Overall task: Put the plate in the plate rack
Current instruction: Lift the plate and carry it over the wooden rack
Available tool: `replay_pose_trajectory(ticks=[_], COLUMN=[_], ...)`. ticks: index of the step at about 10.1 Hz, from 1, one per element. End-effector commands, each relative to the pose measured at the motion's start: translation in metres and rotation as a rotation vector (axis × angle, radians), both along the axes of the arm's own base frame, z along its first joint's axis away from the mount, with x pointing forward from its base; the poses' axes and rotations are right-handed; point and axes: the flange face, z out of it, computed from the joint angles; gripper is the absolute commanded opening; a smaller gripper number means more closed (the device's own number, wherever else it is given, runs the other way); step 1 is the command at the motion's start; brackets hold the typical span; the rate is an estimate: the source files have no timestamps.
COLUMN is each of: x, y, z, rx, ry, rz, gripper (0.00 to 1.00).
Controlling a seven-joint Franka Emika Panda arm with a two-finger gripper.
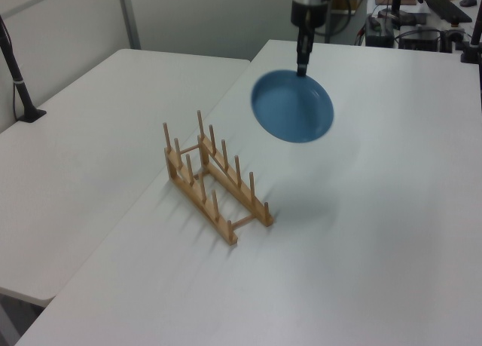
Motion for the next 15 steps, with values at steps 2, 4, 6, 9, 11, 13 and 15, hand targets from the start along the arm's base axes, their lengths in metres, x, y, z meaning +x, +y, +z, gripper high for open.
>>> replay_pose_trajectory(ticks=[2, 4, 6, 9, 11, 13, 15], x=[0.003, 0.002, -0.006, -0.013, -0.017, -0.023, -0.03], y=[0.078, 0.116, 0.157, 0.194, 0.214, 0.222, 0.232], z=[0.031, 0.033, 0.013, -0.024, -0.041, -0.052, -0.067], rx=[-0.002, -0.049, -0.147, -0.305, -0.34, -0.358, -0.382], ry=[-0.268, -0.418, -0.496, -0.603, -0.652, -0.653, -0.644], rz=[-0.167, -0.196, -0.139, -0.105, -0.099, -0.08, -0.044], gripper=[0.0, 0.0, 0.0, 0.0, 0.0, 0.0, 0.0])
